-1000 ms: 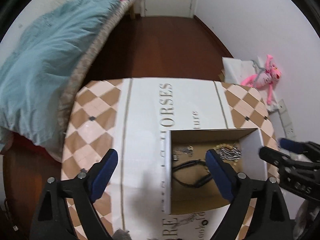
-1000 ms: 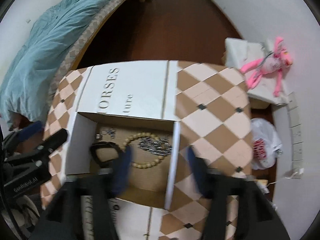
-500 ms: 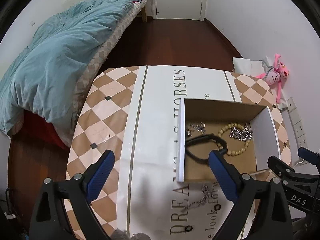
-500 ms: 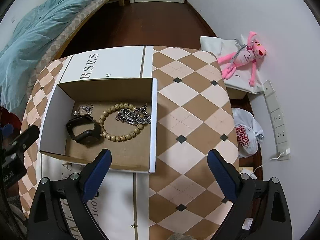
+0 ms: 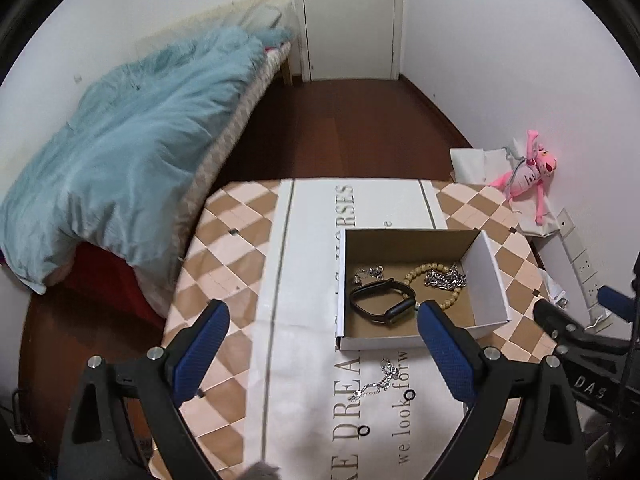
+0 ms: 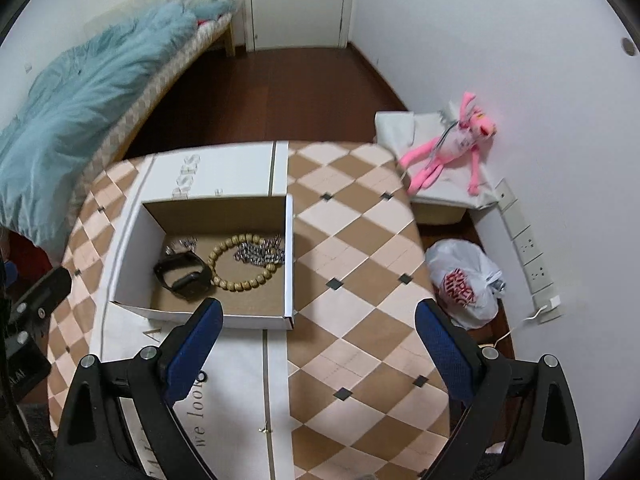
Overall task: Organize jewelry
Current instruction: 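Lift both tools away from the box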
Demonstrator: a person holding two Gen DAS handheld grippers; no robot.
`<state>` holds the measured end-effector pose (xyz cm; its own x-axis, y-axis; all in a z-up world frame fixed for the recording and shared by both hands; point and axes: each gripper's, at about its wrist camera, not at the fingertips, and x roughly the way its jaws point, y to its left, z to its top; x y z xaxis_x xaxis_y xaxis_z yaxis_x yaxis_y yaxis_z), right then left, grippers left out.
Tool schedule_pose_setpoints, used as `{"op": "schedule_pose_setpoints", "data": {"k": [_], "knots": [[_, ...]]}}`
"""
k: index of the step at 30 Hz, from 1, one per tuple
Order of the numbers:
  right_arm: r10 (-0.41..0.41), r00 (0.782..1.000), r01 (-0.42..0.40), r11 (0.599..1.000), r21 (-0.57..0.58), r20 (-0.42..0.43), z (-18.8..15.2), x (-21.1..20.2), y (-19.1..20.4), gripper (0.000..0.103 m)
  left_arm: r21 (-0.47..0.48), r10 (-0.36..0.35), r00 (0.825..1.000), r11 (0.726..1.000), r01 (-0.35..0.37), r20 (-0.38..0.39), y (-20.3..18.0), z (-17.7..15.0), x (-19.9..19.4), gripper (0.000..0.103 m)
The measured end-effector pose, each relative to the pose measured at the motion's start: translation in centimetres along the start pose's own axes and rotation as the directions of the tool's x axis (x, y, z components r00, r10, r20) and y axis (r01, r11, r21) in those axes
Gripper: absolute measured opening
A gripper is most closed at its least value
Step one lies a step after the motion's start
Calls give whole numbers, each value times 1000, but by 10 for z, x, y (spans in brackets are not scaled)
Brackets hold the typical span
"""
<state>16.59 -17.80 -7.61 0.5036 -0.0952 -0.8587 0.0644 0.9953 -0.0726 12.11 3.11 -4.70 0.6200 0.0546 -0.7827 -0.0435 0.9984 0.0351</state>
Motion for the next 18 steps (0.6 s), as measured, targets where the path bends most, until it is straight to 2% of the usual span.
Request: {"op": "schedule_pose_setpoints", "data": {"k": [9, 13, 18], "knots": [[-11, 993, 9, 1000, 18, 114, -11, -66, -12, 98, -9, -47, 998, 999, 47, 30, -1, -7, -48, 96], [5, 991, -9, 1000, 29, 132, -19, -86, -17, 98, -15, -58, 998, 998, 58, 38, -4, -9, -63, 96], [55, 993, -62, 996, 63, 108, -28, -90, -22, 98, -40, -22, 999, 999, 24, 40, 2, -15, -62, 96]]}}
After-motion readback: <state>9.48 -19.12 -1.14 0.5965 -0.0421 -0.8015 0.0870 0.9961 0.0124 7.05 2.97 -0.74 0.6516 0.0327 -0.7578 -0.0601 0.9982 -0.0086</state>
